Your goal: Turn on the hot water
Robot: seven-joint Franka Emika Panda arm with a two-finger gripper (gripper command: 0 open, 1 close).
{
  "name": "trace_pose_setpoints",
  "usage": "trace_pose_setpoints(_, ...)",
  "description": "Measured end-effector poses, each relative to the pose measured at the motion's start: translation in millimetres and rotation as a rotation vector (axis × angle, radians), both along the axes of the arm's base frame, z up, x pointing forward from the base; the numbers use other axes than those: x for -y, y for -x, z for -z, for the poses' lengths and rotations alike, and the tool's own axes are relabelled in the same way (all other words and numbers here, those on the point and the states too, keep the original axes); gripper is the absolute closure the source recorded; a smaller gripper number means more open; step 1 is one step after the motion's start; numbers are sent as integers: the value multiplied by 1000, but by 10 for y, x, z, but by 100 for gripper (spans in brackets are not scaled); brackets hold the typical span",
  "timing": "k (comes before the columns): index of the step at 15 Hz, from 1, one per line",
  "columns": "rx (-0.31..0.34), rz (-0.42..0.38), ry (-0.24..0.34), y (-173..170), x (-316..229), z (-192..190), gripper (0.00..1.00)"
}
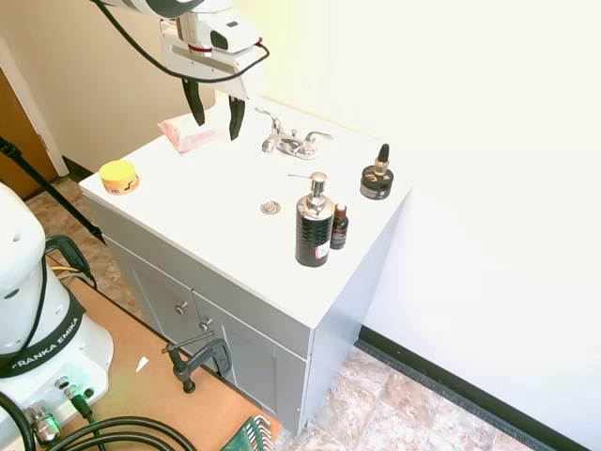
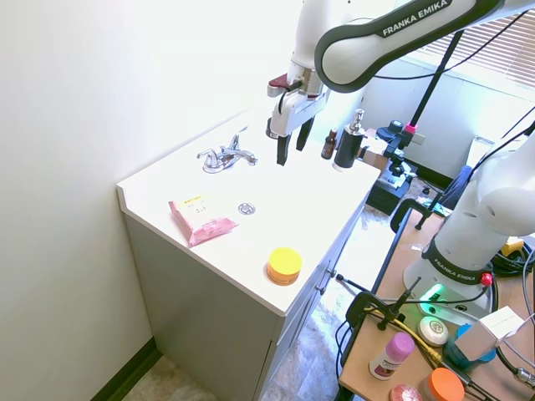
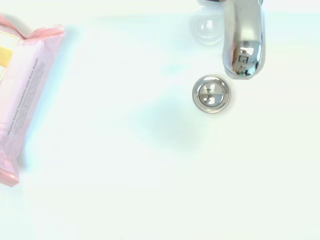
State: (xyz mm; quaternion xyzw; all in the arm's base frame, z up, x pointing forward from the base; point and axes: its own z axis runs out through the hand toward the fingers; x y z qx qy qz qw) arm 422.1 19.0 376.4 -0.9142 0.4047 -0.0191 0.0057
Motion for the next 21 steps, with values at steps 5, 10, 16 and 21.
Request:
trace_pose_setpoints(5,63,24,26,-206,-171,-135,0)
trace_pose_setpoints(10,225,103,184,-881,-496,-44,0)
trace_pose_setpoints(16,360,105,270,-1462,-736,126,0)
trace_pose_setpoints(21,381,84,315,-1691,-825,318,0)
